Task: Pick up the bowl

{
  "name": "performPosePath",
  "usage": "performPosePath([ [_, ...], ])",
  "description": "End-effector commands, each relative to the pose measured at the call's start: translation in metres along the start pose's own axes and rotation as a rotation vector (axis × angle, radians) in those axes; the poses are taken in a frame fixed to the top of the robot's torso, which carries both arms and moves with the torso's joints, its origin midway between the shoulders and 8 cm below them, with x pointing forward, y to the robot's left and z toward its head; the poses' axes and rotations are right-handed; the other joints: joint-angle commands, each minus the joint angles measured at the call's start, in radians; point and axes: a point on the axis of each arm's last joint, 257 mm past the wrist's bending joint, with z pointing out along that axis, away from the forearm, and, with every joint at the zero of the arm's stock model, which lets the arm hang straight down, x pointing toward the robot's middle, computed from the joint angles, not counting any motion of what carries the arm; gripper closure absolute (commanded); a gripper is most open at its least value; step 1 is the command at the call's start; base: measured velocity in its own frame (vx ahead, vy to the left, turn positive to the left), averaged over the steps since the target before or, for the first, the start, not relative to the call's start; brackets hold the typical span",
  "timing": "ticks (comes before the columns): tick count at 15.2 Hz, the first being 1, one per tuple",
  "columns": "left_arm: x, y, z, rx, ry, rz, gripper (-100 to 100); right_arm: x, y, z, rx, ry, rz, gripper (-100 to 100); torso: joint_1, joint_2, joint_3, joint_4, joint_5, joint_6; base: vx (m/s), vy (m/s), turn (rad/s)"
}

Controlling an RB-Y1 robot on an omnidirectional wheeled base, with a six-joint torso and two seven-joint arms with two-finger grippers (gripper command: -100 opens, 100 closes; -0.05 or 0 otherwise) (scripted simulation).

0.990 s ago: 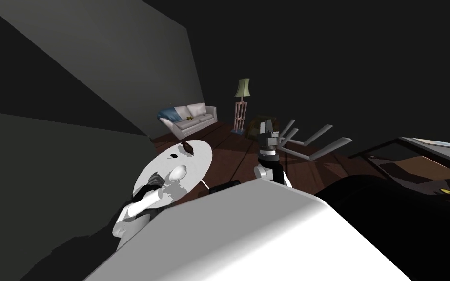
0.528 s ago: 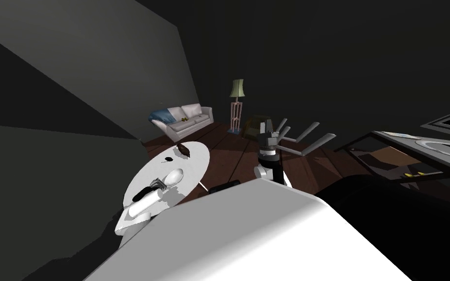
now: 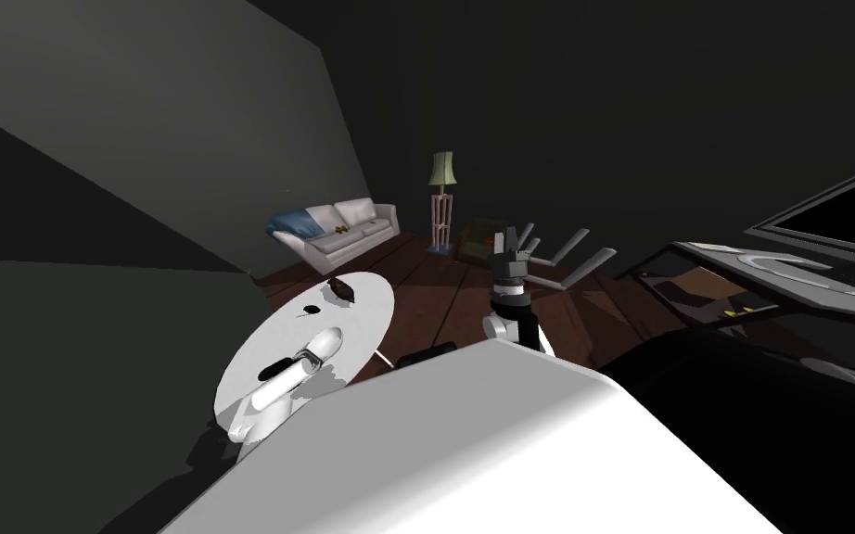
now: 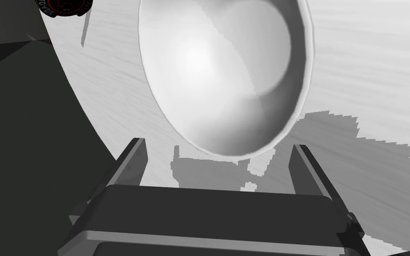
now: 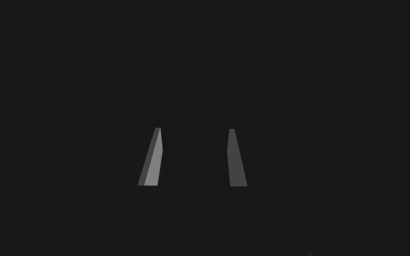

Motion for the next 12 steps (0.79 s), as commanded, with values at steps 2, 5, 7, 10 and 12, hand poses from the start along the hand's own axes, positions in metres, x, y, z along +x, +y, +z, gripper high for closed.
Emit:
performPosePath([
  [2,-0.004,0.020,0.005,-0.067,-0.015,-0.038,-100,0.000,0.000,0.000,0.000,0.000,0.000,0,0.000,0.000,0.000,0.000,0.000,0.000,0.016,0.010,-0.114],
  [5,-0.007,0.044,0.009,-0.145,-0.030,-0.083,-100,0.000,0.000,0.000,0.000,0.000,0.000,0,0.000,0.000,0.000,0.000,0.000,0.000,0.020,0.010,-0.102],
  [7,-0.006,0.062,0.010,-0.204,-0.039,-0.117,-100,0.000,0.000,0.000,0.000,0.000,0.000,0,0.001,-0.001,-0.001,0.000,0.000,0.000,0.031,0.017,-0.153],
  [10,-0.005,0.077,0.011,-0.254,-0.046,-0.146,-100,0.000,0.000,0.000,0.000,0.000,0.000,0,0.001,-0.002,-0.001,0.000,0.000,0.000,0.033,0.025,-0.107],
  [12,-0.001,0.074,0.012,-0.239,-0.045,-0.140,-100,0.000,0.000,0.000,0.000,0.000,0.000,0,0.001,-0.001,-0.001,0.000,0.000,0.000,0.010,0.017,-0.018],
])
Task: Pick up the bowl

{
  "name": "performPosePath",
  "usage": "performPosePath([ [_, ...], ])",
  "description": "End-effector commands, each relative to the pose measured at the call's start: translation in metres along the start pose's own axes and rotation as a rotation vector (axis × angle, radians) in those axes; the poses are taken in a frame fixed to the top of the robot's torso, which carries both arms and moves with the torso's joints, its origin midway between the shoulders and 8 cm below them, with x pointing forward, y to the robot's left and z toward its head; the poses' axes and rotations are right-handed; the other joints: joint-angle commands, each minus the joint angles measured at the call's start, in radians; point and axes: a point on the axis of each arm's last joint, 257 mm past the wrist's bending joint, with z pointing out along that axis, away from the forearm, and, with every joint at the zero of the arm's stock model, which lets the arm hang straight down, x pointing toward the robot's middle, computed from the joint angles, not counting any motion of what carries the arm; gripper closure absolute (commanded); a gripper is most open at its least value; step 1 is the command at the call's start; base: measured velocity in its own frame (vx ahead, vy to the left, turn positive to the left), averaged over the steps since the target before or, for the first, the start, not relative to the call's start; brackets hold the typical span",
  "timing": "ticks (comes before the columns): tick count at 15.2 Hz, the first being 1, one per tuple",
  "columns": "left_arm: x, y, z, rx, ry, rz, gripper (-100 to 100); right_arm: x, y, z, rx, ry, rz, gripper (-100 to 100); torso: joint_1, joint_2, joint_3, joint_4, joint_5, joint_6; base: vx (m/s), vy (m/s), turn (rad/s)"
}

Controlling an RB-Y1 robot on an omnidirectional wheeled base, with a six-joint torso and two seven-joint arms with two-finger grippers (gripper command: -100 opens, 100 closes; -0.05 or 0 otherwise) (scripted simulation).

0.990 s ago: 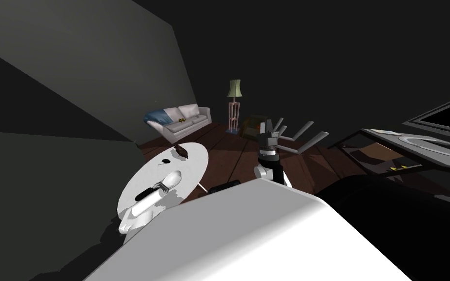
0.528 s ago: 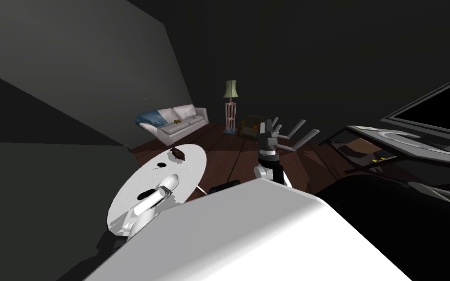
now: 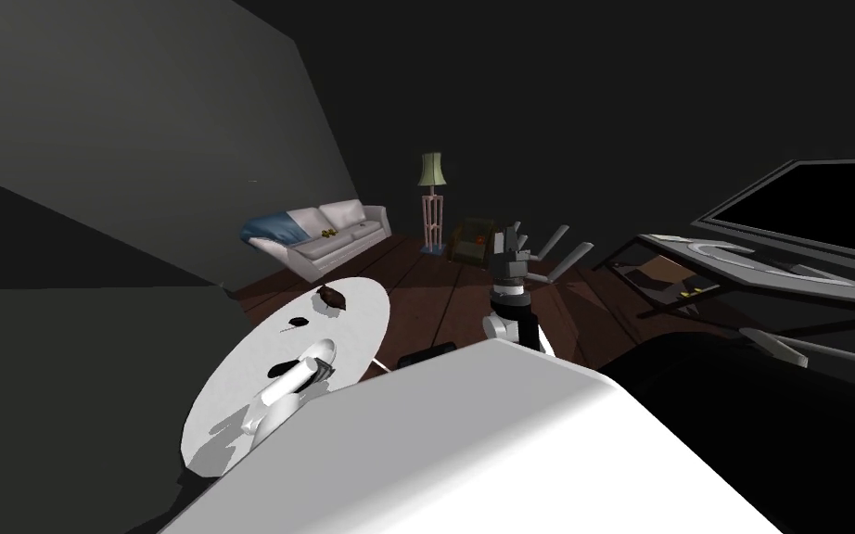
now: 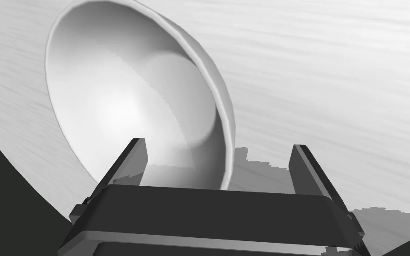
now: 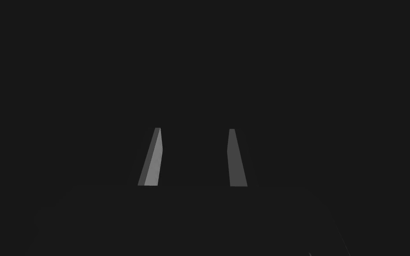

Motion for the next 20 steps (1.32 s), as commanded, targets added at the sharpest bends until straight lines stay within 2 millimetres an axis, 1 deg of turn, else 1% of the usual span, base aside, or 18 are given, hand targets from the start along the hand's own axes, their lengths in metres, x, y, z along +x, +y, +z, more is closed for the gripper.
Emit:
performPosePath([
  [1,0.004,0.002,0.005,0.003,0.000,-0.003,-100,0.000,0.000,0.000,0.000,0.000,0.000,0,0.000,0.000,0.000,0.000,0.000,0.000,-0.006,0.029,-0.012],
  [8,0.015,0.010,0.017,0.005,0.000,-0.006,-100,0.000,0.000,0.000,0.000,0.000,0.000,0,0.001,0.002,0.001,0.000,0.000,0.000,-0.014,0.036,-0.011],
  [9,0.013,0.010,0.015,0.003,-0.001,-0.005,-100,0.000,0.000,0.000,0.000,0.000,0.000,0,0.001,0.002,0.001,0.000,0.000,0.000,-0.006,0.021,-0.008],
  [10,0.014,0.010,0.015,0.005,0.000,-0.006,100,0.000,0.000,0.000,0.000,0.000,0.000,0,0.001,0.002,0.001,0.000,0.000,0.000,-0.002,0.008,-0.002],
  [14,0.014,0.010,0.015,0.005,-0.001,-0.007,100,0.000,0.000,0.000,0.000,0.000,0.000,0,-0.001,0.001,0.001,0.000,0.000,0.000,0.000,0.000,0.000],
  [15,0.009,0.005,0.010,0.004,-0.001,-0.005,100,0.000,0.000,0.000,0.000,0.000,0.000,0,-0.001,0.001,0.001,0.000,0.000,0.000,0.008,-0.023,0.009],
  [20,0.001,0.000,0.001,0.002,0.000,-0.001,100,0.000,0.000,0.000,0.000,0.000,0.000,0,-0.006,0.001,0.001,0.001,-0.002,0.000,0.017,-0.049,0.015],
])
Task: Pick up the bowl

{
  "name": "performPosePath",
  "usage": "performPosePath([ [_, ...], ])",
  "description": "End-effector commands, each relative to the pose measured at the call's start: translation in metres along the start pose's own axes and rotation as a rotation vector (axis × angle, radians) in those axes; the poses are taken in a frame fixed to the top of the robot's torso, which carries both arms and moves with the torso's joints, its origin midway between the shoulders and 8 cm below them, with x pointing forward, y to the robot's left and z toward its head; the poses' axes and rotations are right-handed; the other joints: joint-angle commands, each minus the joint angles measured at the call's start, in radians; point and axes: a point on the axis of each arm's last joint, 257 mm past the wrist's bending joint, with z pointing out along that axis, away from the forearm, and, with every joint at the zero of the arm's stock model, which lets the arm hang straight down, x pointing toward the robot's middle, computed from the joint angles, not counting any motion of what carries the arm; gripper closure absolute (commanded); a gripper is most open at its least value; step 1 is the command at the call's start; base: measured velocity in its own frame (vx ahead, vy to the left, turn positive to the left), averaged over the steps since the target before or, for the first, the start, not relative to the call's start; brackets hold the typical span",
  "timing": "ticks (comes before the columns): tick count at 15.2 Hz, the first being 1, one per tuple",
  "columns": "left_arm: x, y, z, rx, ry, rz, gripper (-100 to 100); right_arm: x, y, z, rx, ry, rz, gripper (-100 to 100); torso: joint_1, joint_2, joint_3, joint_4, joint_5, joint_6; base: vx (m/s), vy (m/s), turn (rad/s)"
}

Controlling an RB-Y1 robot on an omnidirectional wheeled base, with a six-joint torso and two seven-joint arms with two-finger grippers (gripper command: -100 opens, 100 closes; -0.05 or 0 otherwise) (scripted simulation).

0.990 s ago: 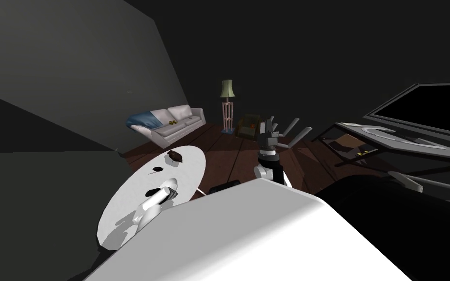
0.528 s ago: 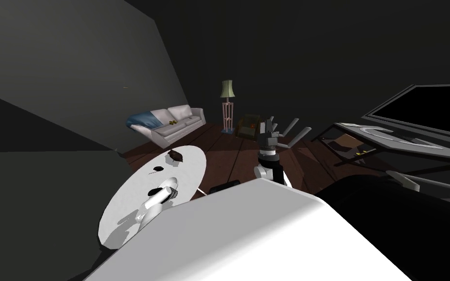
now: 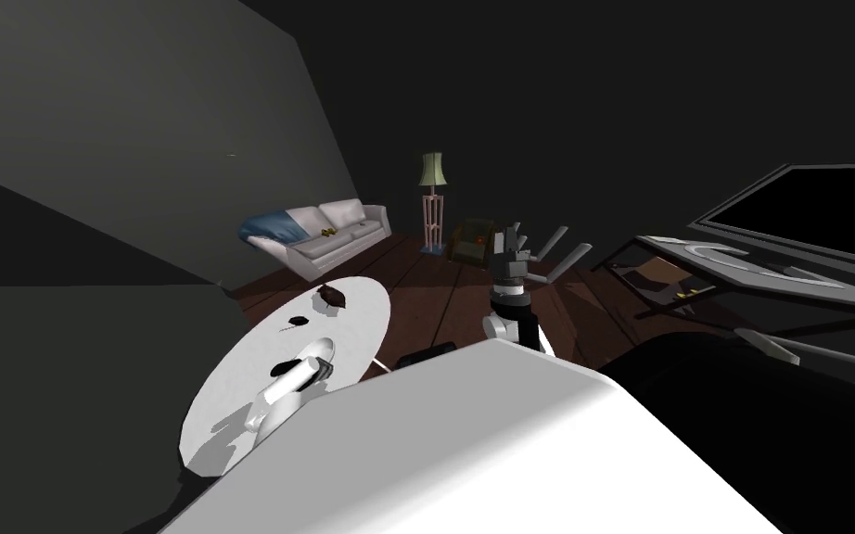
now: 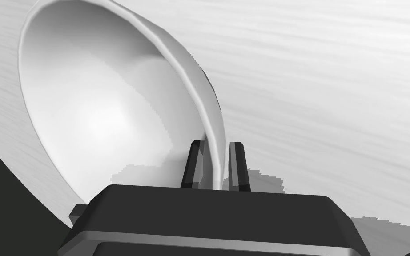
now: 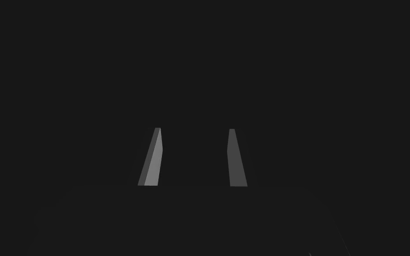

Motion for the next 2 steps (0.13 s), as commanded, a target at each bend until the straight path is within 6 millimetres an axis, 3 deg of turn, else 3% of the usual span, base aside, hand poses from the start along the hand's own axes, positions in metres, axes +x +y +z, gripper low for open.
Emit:
performPosePath([
  [1,-0.0036,-0.0023,-0.0041,-0.002,0.000,0.003,100,0.0000,0.0000,0.0000,0.000,0.000,0.000,0,0.000,0.000,0.000,0.000,0.000,0.000,0.012,-0.037,0.006],
  [2,-0.0017,-0.0008,-0.0017,-0.001,0.000,0.001,100,0.0000,0.0000,0.0000,0.000,0.000,0.000,0,0.000,0.000,0.000,0.000,0.000,0.000,0.007,-0.022,0.007],
])
